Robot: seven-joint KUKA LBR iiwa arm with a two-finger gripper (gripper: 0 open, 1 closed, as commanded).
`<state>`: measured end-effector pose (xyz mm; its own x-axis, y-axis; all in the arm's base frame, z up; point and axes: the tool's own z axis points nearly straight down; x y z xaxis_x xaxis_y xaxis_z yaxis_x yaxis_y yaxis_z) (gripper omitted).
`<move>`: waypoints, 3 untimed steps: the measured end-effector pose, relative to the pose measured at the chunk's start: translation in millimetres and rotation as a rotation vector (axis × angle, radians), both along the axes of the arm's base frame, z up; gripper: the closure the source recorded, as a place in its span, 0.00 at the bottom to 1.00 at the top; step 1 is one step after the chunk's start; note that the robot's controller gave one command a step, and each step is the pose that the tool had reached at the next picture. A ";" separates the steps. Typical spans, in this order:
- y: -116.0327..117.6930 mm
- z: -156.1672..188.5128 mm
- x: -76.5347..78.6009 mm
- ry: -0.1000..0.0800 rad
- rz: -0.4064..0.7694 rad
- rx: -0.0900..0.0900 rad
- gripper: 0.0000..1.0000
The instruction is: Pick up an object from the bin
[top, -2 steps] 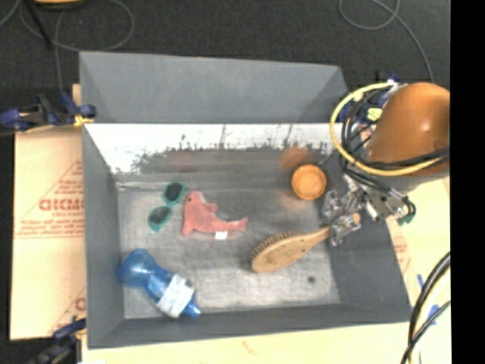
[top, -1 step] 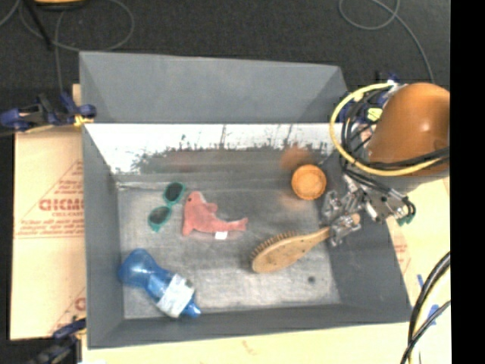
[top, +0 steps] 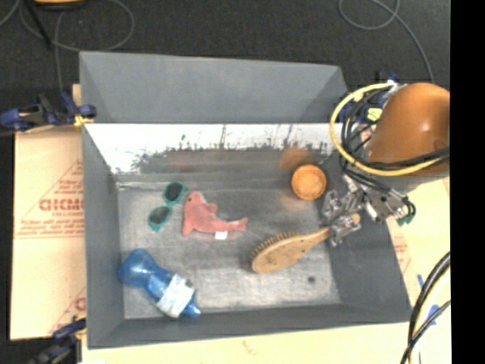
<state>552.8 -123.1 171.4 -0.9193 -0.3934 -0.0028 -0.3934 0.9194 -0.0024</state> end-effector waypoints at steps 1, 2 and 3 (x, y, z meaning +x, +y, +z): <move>0.0 0.0 0.0 0.000 0.000 0.000 1.00; 14.6 -23.0 -7.5 -0.008 0.108 -0.006 1.00; -9.3 100.0 -27.3 -0.003 0.117 -0.002 1.00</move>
Offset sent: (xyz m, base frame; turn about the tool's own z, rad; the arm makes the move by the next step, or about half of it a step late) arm -0.0267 0.0537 -0.0756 -0.3174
